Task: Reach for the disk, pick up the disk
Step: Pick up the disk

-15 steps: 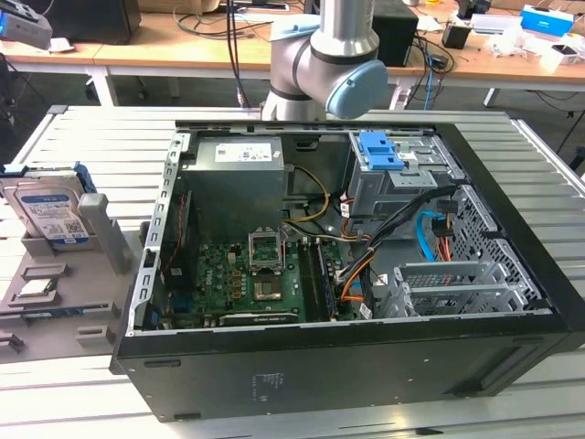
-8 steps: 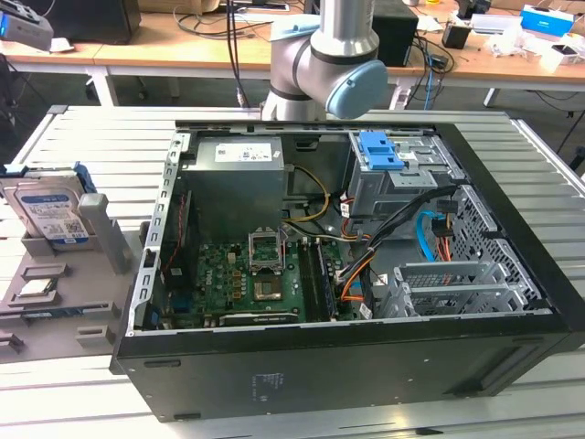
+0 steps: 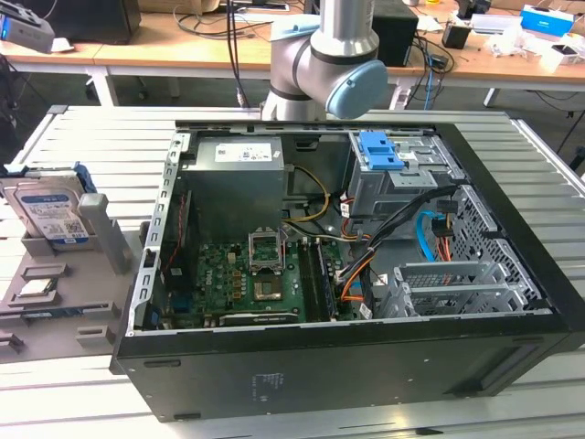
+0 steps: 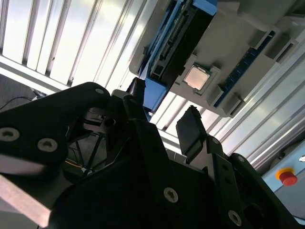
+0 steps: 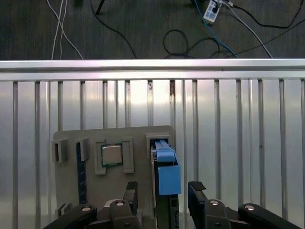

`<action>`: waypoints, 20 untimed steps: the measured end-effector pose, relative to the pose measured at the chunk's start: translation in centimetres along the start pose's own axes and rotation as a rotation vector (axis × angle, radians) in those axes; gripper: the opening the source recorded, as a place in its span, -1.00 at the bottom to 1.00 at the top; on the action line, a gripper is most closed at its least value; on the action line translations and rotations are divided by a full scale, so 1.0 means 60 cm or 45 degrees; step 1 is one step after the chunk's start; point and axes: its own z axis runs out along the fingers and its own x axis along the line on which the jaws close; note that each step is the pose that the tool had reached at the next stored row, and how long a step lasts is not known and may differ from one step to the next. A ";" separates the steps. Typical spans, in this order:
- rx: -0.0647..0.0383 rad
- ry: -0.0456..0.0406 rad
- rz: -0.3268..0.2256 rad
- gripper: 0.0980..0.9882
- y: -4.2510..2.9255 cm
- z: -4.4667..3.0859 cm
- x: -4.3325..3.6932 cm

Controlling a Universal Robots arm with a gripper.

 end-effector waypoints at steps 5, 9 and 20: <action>0.000 0.000 0.000 0.00 0.000 0.003 0.000; 0.000 0.000 0.000 0.00 0.000 0.006 0.000; 0.000 0.000 0.000 0.00 -0.001 0.022 0.000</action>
